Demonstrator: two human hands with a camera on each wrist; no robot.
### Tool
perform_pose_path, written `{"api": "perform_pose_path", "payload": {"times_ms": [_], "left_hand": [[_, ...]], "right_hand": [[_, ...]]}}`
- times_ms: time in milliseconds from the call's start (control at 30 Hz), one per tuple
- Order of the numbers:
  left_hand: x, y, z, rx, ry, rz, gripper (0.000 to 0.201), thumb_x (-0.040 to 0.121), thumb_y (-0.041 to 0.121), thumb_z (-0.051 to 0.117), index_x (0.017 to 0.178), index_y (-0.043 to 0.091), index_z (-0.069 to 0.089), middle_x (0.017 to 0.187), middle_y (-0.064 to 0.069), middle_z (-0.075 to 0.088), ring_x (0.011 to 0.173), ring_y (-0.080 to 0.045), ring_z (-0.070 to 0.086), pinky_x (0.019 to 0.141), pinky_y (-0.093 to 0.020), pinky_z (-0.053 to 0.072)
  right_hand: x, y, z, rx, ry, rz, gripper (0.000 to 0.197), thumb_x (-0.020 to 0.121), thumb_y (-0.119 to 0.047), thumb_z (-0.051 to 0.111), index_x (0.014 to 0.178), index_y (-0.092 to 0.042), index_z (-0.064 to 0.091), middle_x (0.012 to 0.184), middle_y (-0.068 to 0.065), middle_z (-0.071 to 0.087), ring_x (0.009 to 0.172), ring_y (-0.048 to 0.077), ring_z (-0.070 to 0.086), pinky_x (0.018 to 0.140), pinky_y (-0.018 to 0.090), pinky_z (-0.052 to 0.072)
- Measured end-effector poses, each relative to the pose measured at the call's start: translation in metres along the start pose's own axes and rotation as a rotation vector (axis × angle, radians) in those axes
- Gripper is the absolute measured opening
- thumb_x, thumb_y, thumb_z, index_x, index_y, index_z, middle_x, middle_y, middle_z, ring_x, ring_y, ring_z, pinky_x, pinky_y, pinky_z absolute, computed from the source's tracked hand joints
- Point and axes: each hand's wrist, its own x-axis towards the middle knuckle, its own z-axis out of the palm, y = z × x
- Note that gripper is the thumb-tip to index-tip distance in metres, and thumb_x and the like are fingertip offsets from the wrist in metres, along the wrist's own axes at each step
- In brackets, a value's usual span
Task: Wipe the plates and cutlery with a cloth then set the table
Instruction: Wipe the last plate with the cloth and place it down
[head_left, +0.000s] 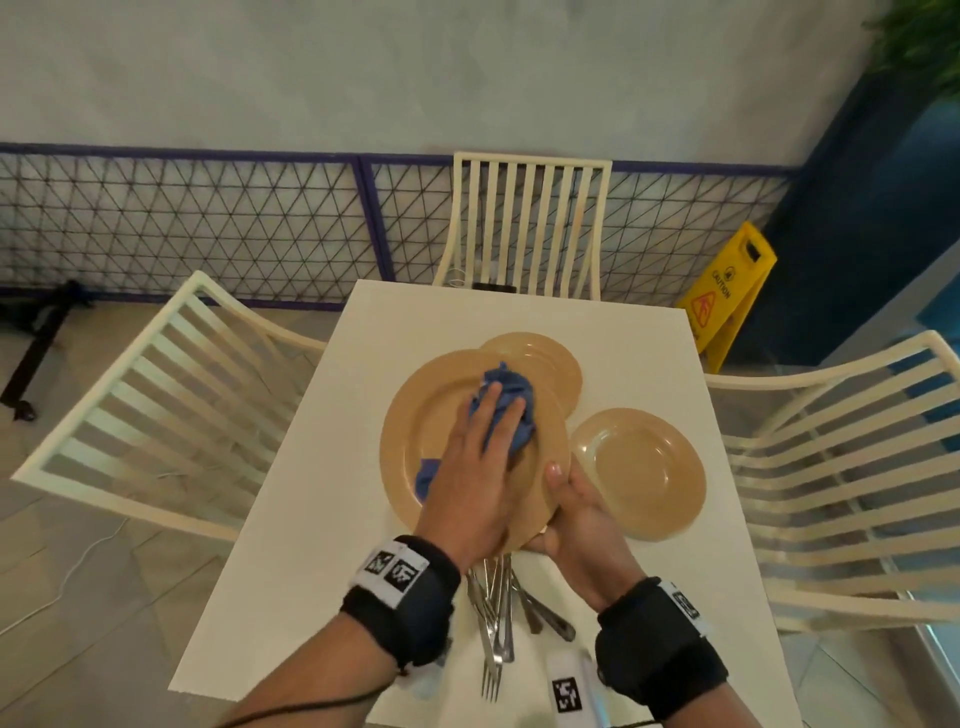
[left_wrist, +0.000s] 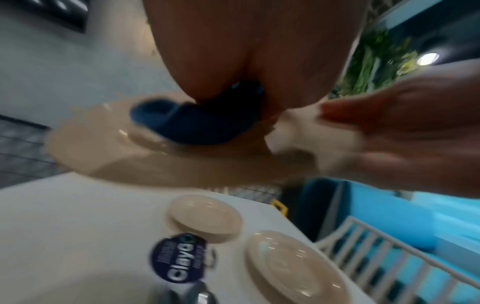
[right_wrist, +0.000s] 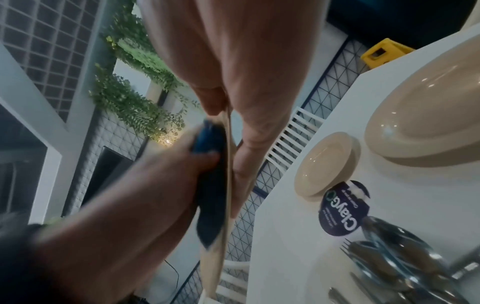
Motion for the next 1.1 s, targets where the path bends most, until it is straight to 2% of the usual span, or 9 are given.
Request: {"api": "perform_pose_path", "payload": {"times_ms": [133, 333, 500, 600, 667, 767, 867, 967, 1100], "left_hand": [[-0.039, 0.025, 0.028, 0.002, -0.088, 0.163, 0.087, 0.088, -0.008, 0.048, 0.160, 0.028, 0.015, 0.169, 0.010, -0.004, 0.155, -0.015, -0.016, 0.126, -0.036, 0.012], [-0.062, -0.035, 0.006, 0.303, -0.183, 0.355, 0.073, 0.082, 0.010, 0.035, 0.151, 0.032, 0.038, 0.164, 0.008, 0.030, 0.155, -0.029, 0.016, 0.112, -0.042, 0.045], [-0.056, 0.002, 0.015, 0.280, -0.177, 0.395, 0.068, 0.082, 0.010, 0.037, 0.146, 0.031, 0.043, 0.163, 0.007, 0.030, 0.155, -0.030, 0.017, 0.117, -0.044, 0.038], [-0.070, -0.021, 0.004, 0.347, -0.181, 0.507, 0.062, 0.083, 0.005, 0.043, 0.138, 0.030, 0.051, 0.159, 0.007, 0.040, 0.152, -0.033, 0.027, 0.115, -0.050, 0.039], [-0.070, -0.056, -0.012, 0.342, -0.137, 0.459, 0.070, 0.079, -0.001, 0.040, 0.141, 0.029, 0.050, 0.159, 0.005, 0.040, 0.151, -0.032, 0.028, 0.112, -0.054, 0.041], [-0.043, -0.083, -0.036, 0.277, -0.013, 0.204, 0.065, 0.087, 0.002, 0.041, 0.146, 0.027, 0.046, 0.162, 0.001, 0.034, 0.151, -0.032, 0.028, 0.106, -0.054, 0.048], [-0.008, -0.050, -0.032, 0.179, 0.056, 0.062, 0.072, 0.092, 0.002, 0.058, 0.154, 0.028, 0.035, 0.169, 0.002, 0.012, 0.155, -0.028, 0.015, 0.113, -0.039, 0.041], [-0.009, 0.003, 0.001, 0.050, 0.020, 0.095, 0.078, 0.096, 0.003, 0.053, 0.159, 0.032, 0.017, 0.169, 0.010, -0.011, 0.157, -0.015, -0.002, 0.115, -0.025, 0.029], [-0.049, -0.018, 0.014, 0.197, -0.075, 0.263, 0.075, 0.088, 0.008, 0.057, 0.153, 0.034, 0.030, 0.168, 0.009, 0.015, 0.156, -0.021, 0.012, 0.121, -0.049, 0.029]], "right_hand": [[0.012, -0.019, -0.009, 0.188, 0.084, -0.019, 0.038, 0.108, -0.022, 0.034, 0.142, -0.011, 0.045, 0.132, 0.018, 0.063, 0.121, 0.033, 0.062, 0.096, 0.045, 0.055], [0.009, -0.017, -0.029, 0.204, 0.134, -0.003, 0.035, 0.107, -0.029, 0.035, 0.140, -0.023, 0.046, 0.135, 0.021, 0.060, 0.122, 0.041, 0.060, 0.097, 0.060, 0.050], [0.014, -0.011, -0.016, 0.146, 0.187, 0.051, 0.029, 0.105, -0.030, 0.043, 0.133, -0.025, 0.051, 0.126, 0.016, 0.064, 0.120, 0.034, 0.062, 0.093, 0.049, 0.054], [0.012, -0.025, -0.022, 0.114, 0.147, -0.033, 0.035, 0.107, -0.031, 0.038, 0.140, -0.026, 0.048, 0.130, 0.012, 0.066, 0.122, 0.032, 0.062, 0.097, 0.054, 0.052], [0.006, -0.032, -0.027, 0.014, 0.125, -0.059, 0.032, 0.107, -0.030, 0.036, 0.135, -0.035, 0.051, 0.127, 0.005, 0.068, 0.117, 0.030, 0.065, 0.093, 0.061, 0.053], [-0.002, -0.022, -0.026, -0.130, 0.093, -0.040, 0.029, 0.107, -0.032, 0.035, 0.129, -0.043, 0.053, 0.124, 0.000, 0.070, 0.113, 0.028, 0.067, 0.089, 0.064, 0.053], [-0.004, -0.003, -0.006, -0.204, 0.033, 0.008, 0.031, 0.107, -0.032, 0.036, 0.129, -0.043, 0.054, 0.127, -0.002, 0.069, 0.117, 0.026, 0.066, 0.092, 0.066, 0.051], [0.004, -0.002, 0.006, -0.163, 0.008, -0.037, 0.036, 0.108, -0.024, 0.035, 0.140, -0.031, 0.050, 0.133, 0.001, 0.065, 0.122, 0.025, 0.062, 0.103, 0.058, 0.047], [0.007, -0.023, -0.011, -0.175, 0.056, -0.090, 0.030, 0.107, -0.026, 0.036, 0.131, -0.027, 0.055, 0.124, 0.010, 0.070, 0.111, 0.027, 0.068, 0.095, 0.052, 0.053]]}}
